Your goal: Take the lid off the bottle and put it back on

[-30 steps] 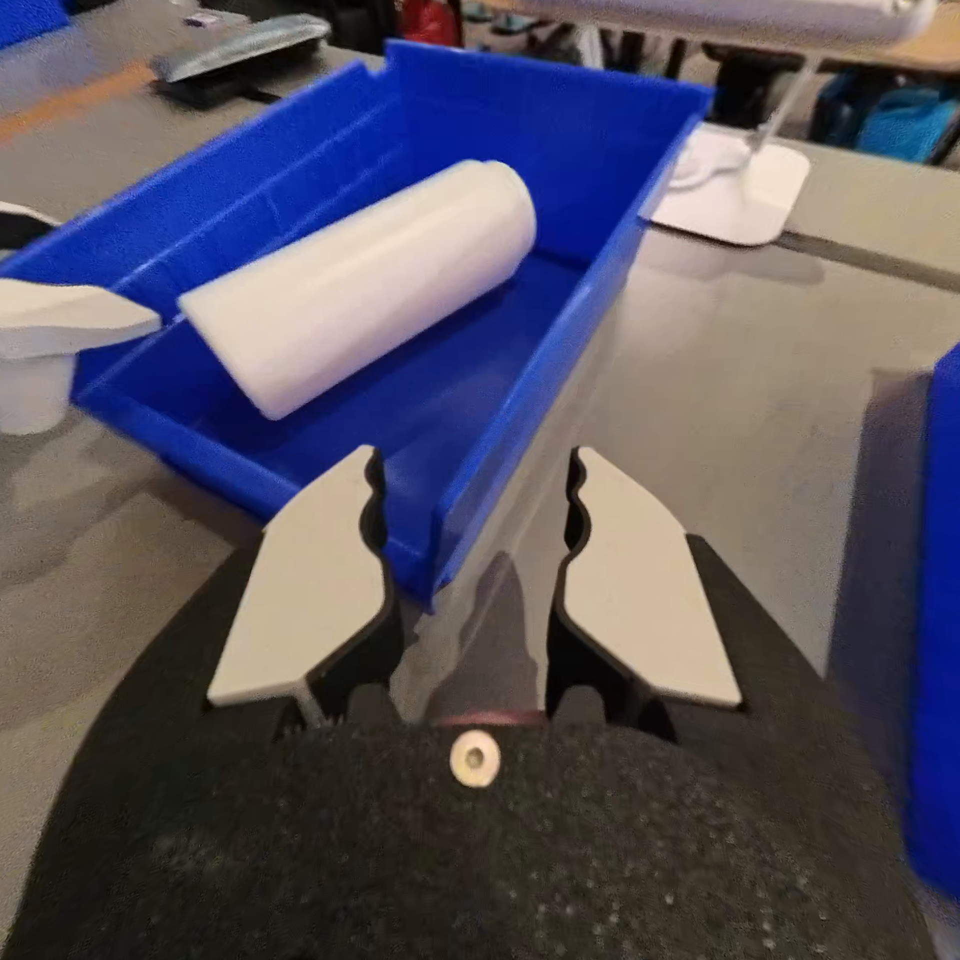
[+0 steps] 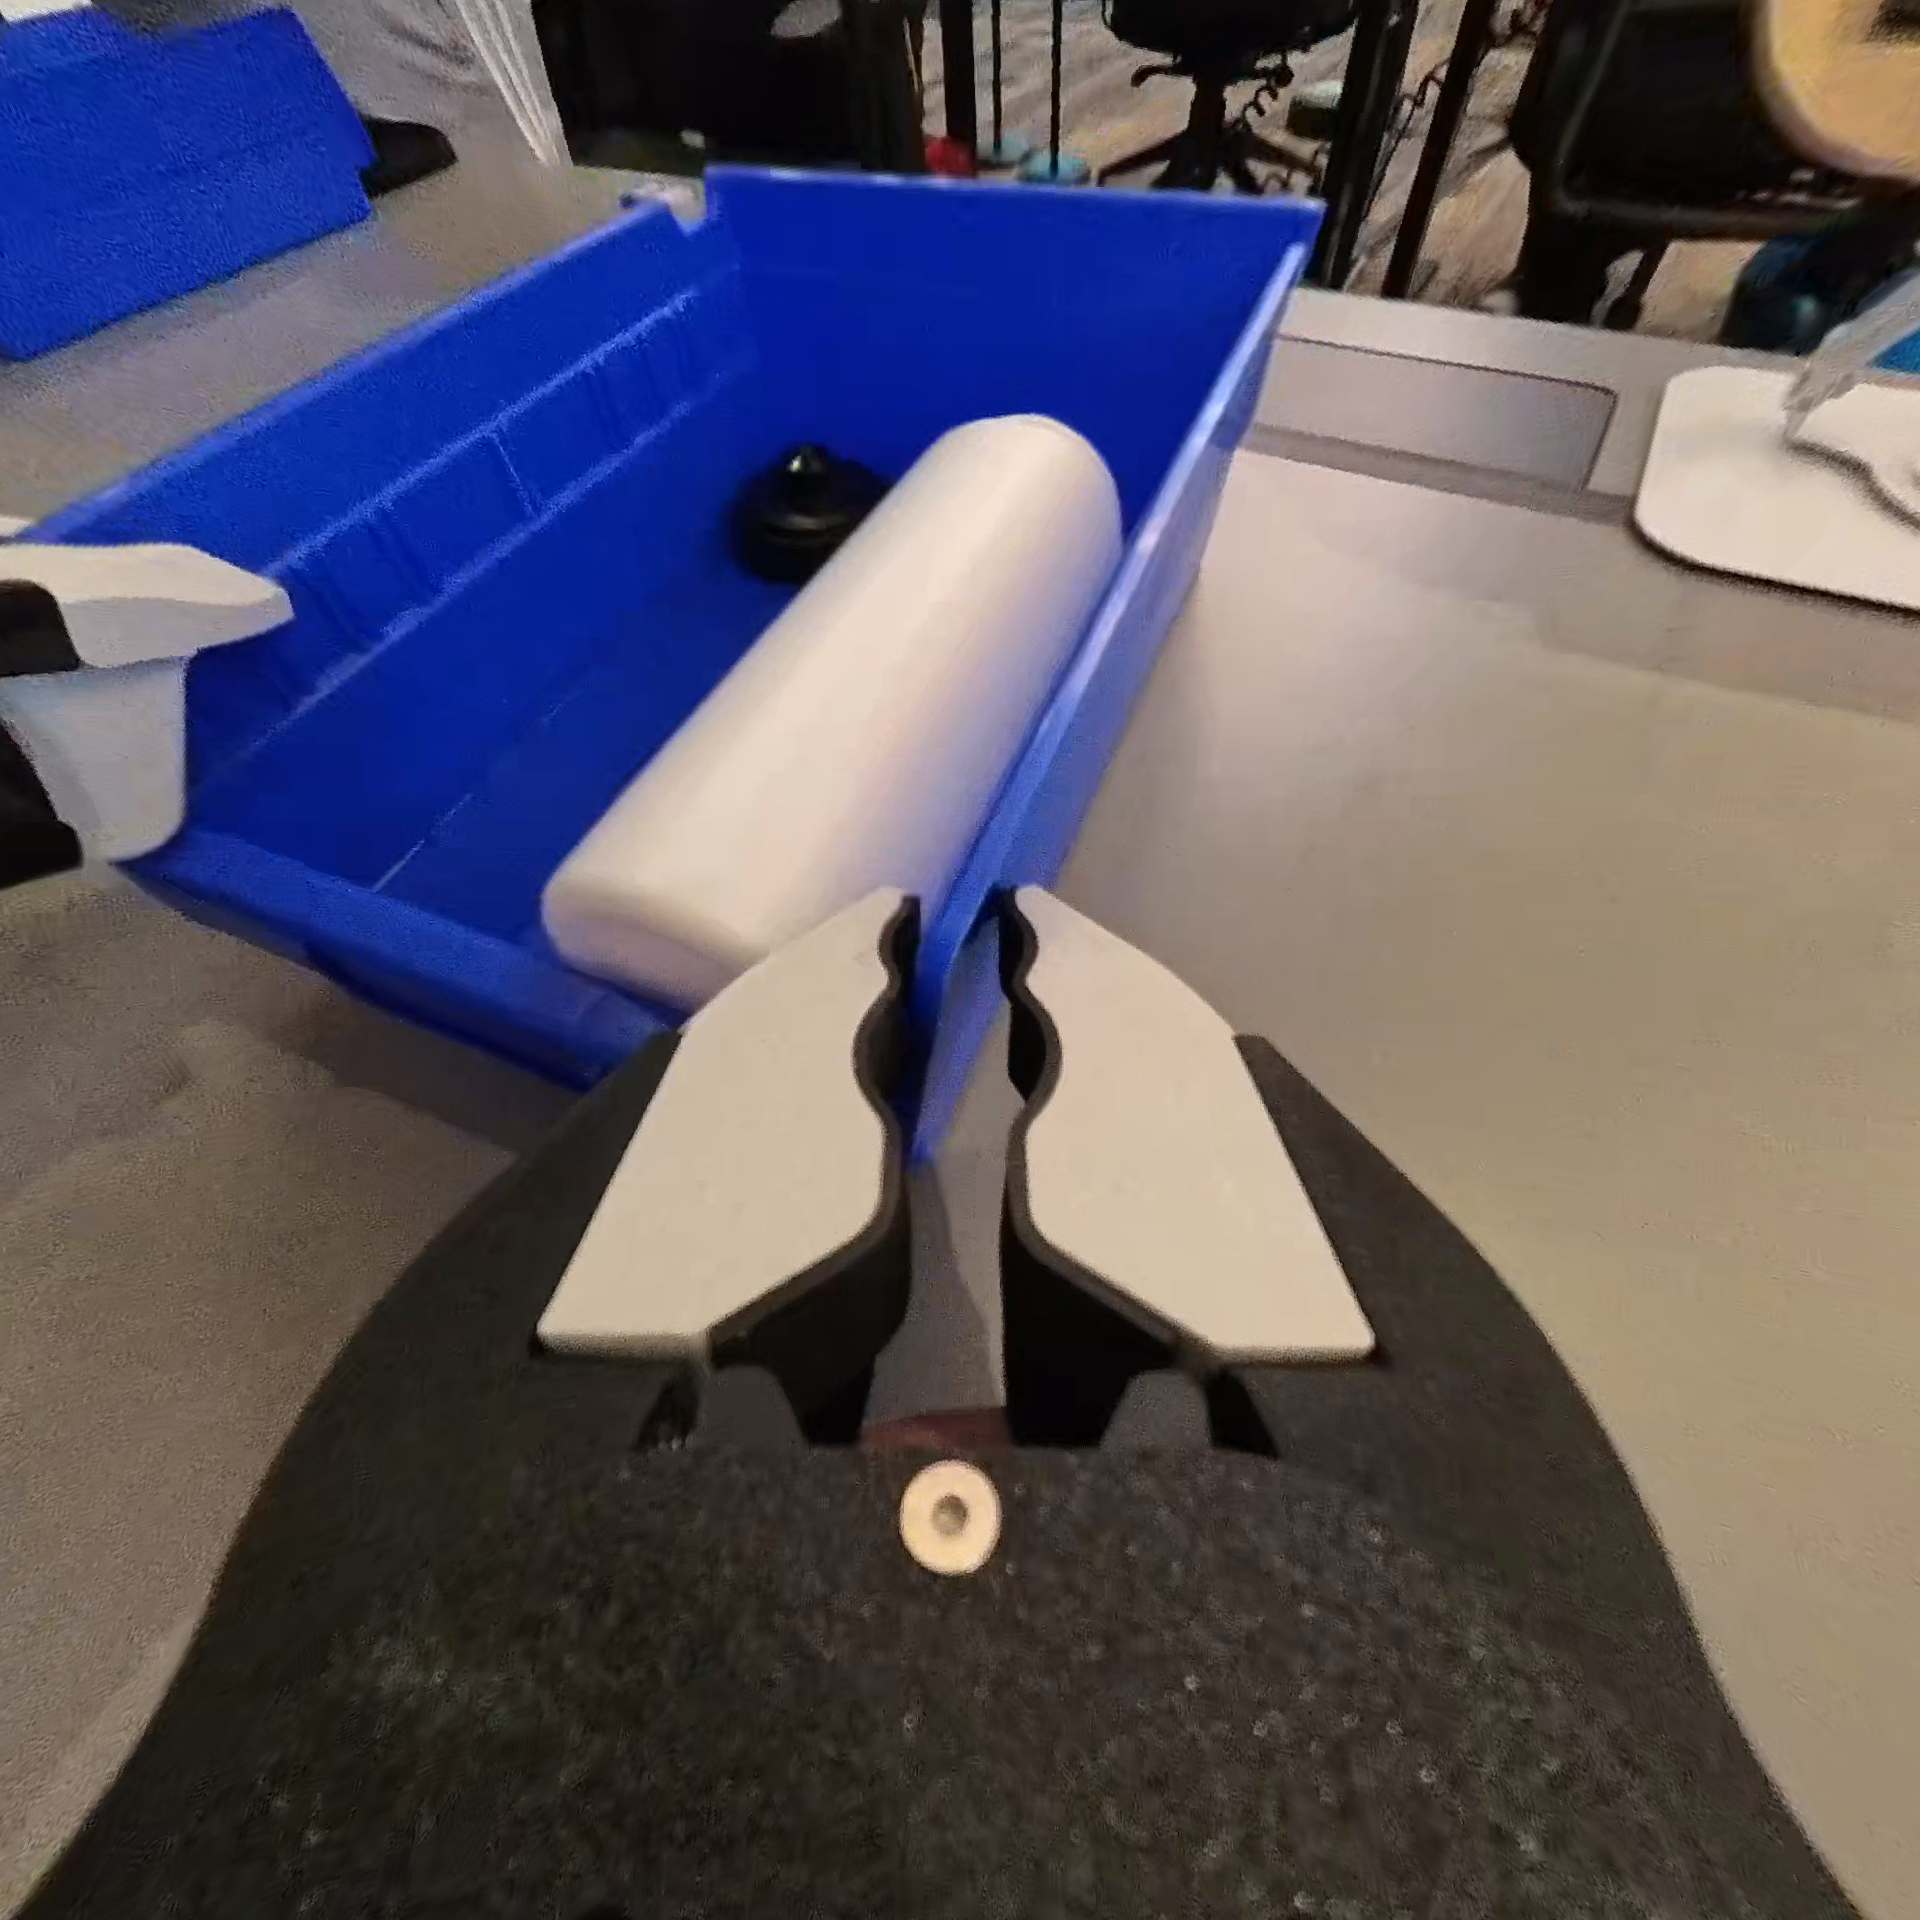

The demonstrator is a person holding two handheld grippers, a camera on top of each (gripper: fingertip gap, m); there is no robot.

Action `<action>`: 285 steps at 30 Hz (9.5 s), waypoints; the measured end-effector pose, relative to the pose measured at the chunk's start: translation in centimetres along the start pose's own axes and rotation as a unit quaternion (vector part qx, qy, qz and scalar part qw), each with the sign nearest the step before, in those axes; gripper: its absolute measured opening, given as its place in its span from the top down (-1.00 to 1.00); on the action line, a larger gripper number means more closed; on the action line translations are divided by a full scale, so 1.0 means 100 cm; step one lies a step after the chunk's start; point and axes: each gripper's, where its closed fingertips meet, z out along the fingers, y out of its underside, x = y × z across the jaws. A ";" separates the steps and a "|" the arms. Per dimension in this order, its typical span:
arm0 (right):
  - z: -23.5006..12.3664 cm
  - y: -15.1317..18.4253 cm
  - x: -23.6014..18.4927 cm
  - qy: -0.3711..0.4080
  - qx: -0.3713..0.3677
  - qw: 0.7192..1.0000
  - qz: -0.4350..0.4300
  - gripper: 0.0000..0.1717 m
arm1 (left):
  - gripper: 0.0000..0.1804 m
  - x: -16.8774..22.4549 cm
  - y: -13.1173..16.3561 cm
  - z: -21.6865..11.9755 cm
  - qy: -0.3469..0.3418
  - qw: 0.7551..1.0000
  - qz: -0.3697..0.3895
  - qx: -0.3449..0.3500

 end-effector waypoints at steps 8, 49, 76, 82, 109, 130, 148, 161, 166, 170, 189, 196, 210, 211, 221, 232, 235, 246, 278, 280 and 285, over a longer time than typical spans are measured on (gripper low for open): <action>-0.017 0.004 -0.009 -0.119 -0.043 0.991 0.032 0.70 | 0.80 -0.005 -0.004 -0.010 -0.028 1.000 -0.004 -0.007; -0.218 0.068 0.205 -0.127 0.079 0.985 -0.082 0.38 | 0.20 0.234 -0.023 -0.083 0.230 0.937 0.248 -0.082; -0.219 0.076 0.182 -0.157 0.056 0.978 -0.127 0.38 | 0.09 0.068 -0.049 0.107 0.046 0.915 0.150 -0.371; -0.213 0.058 0.185 -0.200 0.069 0.970 -0.121 0.33 | 0.09 0.096 -0.130 0.050 0.166 0.958 0.148 -0.179; -0.138 -0.121 0.178 -0.405 0.014 0.894 -0.192 -0.11 | 0.11 0.420 -0.168 -0.060 0.582 0.780 0.230 0.018; -0.042 -0.053 0.237 -0.245 0.058 0.960 -0.123 0.01 | 0.16 0.309 0.052 -0.127 0.445 0.895 0.030 -0.028; -0.046 -0.042 0.230 -0.263 0.068 0.950 -0.153 0.02 | 0.75 0.202 0.017 0.003 0.068 0.994 0.039 -0.075; -0.047 -0.041 0.229 -0.274 0.065 0.948 -0.151 0.02 | 0.30 0.183 -0.021 -0.039 0.077 0.996 0.015 -0.043; -0.046 -0.041 0.228 -0.275 0.065 0.948 -0.149 0.02 | 0.14 0.130 -0.084 -0.006 0.073 0.995 -0.036 -0.059; -0.046 -0.041 0.228 -0.274 0.064 0.948 -0.149 0.02 | 0.08 0.074 -0.085 0.085 -0.029 0.995 -0.077 -0.064; -0.051 -0.038 0.226 -0.281 0.060 0.946 -0.149 0.02 | 0.24 0.026 -0.024 0.191 -0.120 0.932 -0.027 -0.341; -0.051 -0.038 0.226 -0.282 0.058 0.946 -0.149 0.02 | 0.25 0.042 -0.024 0.169 -0.037 0.896 -0.020 -0.442; -0.050 -0.039 0.224 -0.289 0.067 0.944 -0.143 0.02 | 0.25 0.234 -0.197 0.025 0.251 0.899 0.214 -0.287; -0.050 -0.039 0.224 -0.289 0.067 0.944 -0.143 0.02 | 0.25 0.257 -0.202 0.016 0.258 0.893 0.234 -0.286; -0.048 -0.040 0.225 -0.269 0.062 0.950 -0.142 0.02 | 0.25 0.406 -0.181 0.010 0.235 0.845 0.317 -0.360; -0.046 -0.040 0.225 -0.255 0.054 0.955 -0.140 0.02 | 0.25 0.418 -0.160 0.016 0.176 0.858 0.289 -0.388; -0.046 -0.040 0.226 -0.252 0.056 0.956 -0.138 0.02 | 0.25 0.417 -0.159 0.016 0.169 0.864 0.278 -0.385; -0.044 -0.041 0.228 -0.242 0.053 0.960 -0.135 0.02 | 0.25 0.420 -0.147 0.021 0.152 0.876 0.274 -0.368; -0.046 -0.040 0.224 -0.267 0.061 0.952 -0.137 0.03 | 0.25 0.416 -0.143 0.016 0.364 0.625 0.639 -0.261; -0.046 -0.040 0.223 -0.269 0.064 0.951 -0.135 0.03 | 0.25 0.416 -0.143 0.016 0.380 0.605 0.654 -0.248; -0.047 -0.040 0.223 -0.275 0.065 0.950 -0.135 0.03 | 0.24 0.417 -0.142 0.018 0.424 0.549 0.695 -0.190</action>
